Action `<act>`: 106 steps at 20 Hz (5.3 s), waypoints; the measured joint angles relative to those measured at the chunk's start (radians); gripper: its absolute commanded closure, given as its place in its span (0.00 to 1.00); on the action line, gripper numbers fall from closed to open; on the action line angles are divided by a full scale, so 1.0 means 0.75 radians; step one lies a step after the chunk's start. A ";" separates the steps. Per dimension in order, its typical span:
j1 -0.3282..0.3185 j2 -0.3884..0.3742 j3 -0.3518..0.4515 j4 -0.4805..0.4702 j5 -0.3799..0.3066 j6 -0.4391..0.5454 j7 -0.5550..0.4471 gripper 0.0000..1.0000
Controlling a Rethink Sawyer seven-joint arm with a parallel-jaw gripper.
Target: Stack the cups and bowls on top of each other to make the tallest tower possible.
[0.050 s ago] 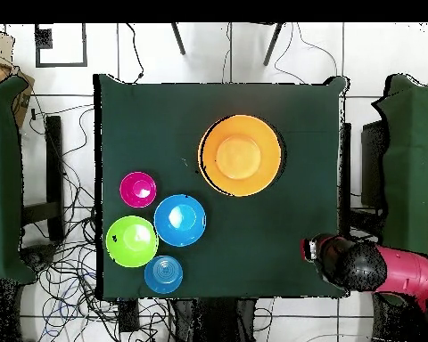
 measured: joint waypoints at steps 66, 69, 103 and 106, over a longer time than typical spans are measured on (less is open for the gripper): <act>-0.451 0.199 0.737 0.093 0.470 0.352 0.000 0.00; -0.446 0.226 0.737 0.093 0.470 0.352 0.000 0.00; -0.470 0.432 0.722 -0.048 0.202 0.443 0.000 0.00; -0.473 0.439 0.723 -0.080 0.199 0.491 0.000 0.00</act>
